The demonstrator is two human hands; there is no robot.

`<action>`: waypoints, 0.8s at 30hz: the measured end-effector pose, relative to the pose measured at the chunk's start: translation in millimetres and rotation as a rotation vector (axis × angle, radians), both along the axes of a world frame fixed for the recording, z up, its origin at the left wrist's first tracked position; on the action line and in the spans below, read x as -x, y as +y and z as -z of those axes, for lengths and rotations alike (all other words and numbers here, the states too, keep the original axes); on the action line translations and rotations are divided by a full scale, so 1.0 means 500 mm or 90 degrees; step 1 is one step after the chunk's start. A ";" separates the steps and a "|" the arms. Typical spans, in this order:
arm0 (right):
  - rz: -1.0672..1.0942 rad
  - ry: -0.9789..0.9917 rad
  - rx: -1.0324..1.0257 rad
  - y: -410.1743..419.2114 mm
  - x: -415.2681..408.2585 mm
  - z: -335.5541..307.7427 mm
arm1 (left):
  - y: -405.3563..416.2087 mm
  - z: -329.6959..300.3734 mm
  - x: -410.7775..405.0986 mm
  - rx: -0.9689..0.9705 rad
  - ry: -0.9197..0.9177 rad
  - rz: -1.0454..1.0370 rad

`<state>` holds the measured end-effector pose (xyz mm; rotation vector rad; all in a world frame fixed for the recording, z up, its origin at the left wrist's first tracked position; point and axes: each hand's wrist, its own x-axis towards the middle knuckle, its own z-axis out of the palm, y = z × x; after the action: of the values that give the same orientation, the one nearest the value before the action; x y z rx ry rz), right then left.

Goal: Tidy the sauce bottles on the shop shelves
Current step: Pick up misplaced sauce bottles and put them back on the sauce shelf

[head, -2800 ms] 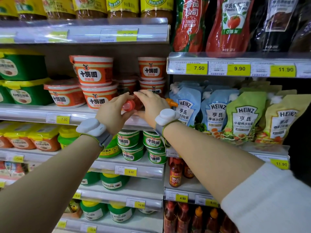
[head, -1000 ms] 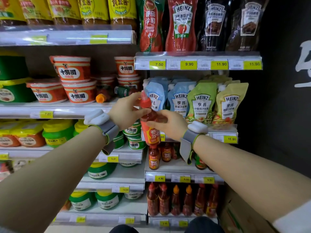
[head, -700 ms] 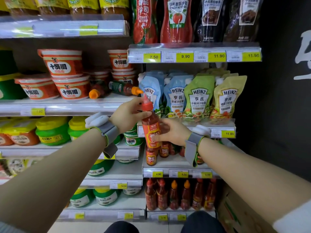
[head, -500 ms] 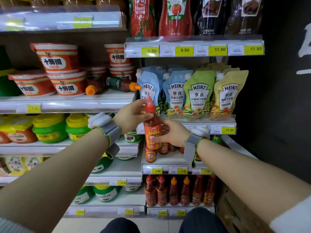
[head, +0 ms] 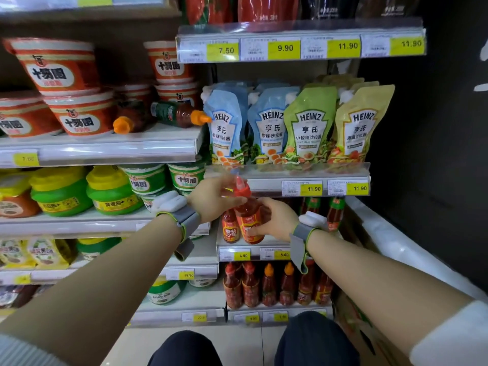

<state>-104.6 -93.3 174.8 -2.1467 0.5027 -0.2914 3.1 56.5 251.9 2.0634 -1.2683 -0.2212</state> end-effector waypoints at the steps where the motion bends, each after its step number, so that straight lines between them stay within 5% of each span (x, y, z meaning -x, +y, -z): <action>1: 0.005 0.006 0.003 -0.005 -0.001 0.011 | -0.004 0.008 0.000 -0.008 -0.003 -0.002; 24: 0.117 0.031 -0.019 -0.072 -0.069 0.204 | -0.078 0.183 -0.024 0.038 -0.023 -0.090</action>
<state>-70.3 -129.3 72.9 -2.0852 0.7294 -0.3320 15.0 17.8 160.2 2.1037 -1.1311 -0.0802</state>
